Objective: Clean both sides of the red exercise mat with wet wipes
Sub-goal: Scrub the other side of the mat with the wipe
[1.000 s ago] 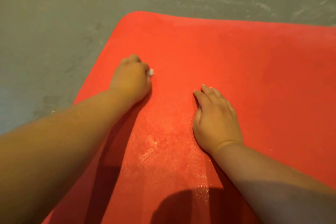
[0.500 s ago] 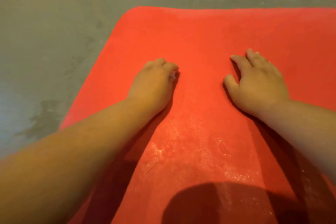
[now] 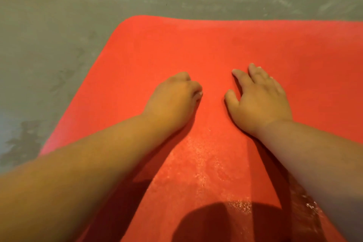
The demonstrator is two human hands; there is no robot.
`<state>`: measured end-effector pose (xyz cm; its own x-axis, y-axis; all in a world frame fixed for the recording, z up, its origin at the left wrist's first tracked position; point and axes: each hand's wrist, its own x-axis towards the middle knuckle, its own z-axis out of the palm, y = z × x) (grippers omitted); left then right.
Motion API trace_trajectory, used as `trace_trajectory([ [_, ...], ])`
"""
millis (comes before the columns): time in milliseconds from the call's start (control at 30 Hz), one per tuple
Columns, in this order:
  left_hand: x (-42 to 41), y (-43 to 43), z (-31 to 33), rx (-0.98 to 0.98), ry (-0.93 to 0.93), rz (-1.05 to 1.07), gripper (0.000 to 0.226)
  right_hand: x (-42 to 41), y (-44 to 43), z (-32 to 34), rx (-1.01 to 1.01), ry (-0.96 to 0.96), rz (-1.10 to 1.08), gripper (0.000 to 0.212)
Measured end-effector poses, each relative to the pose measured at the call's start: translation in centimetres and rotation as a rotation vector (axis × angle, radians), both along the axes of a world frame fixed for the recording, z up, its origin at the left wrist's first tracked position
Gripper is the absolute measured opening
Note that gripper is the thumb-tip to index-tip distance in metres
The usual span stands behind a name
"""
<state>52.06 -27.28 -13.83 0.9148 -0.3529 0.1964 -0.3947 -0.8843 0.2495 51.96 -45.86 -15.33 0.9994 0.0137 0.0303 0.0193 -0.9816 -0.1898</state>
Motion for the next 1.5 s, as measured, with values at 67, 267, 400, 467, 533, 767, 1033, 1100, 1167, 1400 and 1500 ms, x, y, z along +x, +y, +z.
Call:
trace_trajectory([
  [67, 2.1, 2.3, 0.4, 0.056, -0.043, 0.001, 0.023, 0.0, 0.0, 0.0, 0.003, -0.011, -0.003, 0.060],
  [267, 7.0, 9.8, -0.2, 0.071, -0.058, 0.553, 0.022, 0.1, 0.1, 0.0, 0.011, -0.005, -0.007, 0.059],
  [400, 3.7, 2.4, -0.4, -0.005, -0.073, 0.256, 0.022, 0.1, 0.1, 0.0, 0.019, -0.004, -0.007, 0.059],
  [467, 1.9, 0.3, -0.4, -0.012, -0.076, 0.000, 0.021, 0.1, 0.0, 0.0, 0.017, -0.007, -0.011, 0.058],
  [533, 2.7, 1.5, -0.1, 0.053, -0.105, -0.032, 0.024, 0.1, 0.0, 0.0, 0.019, -0.012, -0.008, 0.058],
  [767, 3.6, 3.9, -0.6, -0.048, -0.086, 0.352, 0.028, 0.1, 0.0, 0.0, 0.017, -0.027, -0.008, 0.057],
  [1033, 3.5, 6.7, -1.2, -0.111, -0.075, 0.360, 0.045, -0.2, -0.6, -0.3, 0.073, -0.082, 0.066, 0.054],
  [1100, 3.6, 8.3, -2.0, 0.037, -0.001, 0.444, 0.050, -0.4, -0.7, -0.4, 0.073, -0.079, 0.116, 0.051],
  [1167, 3.9, 8.4, -2.6, 0.057, 0.045, 0.449, 0.050, 0.2, -0.2, -0.2, 0.095, -0.078, 0.122, 0.052],
  [1400, 4.2, 8.4, -2.3, -0.077, -0.015, 0.469, 0.041, 3.9, 8.3, 1.0, 0.329, -0.202, 0.626, 0.020],
  [1500, 4.2, 8.2, -2.0, -0.117, -0.046, 0.499, 0.039, 5.1, 8.0, 0.4, 0.226, -0.242, 0.780, 0.020],
])
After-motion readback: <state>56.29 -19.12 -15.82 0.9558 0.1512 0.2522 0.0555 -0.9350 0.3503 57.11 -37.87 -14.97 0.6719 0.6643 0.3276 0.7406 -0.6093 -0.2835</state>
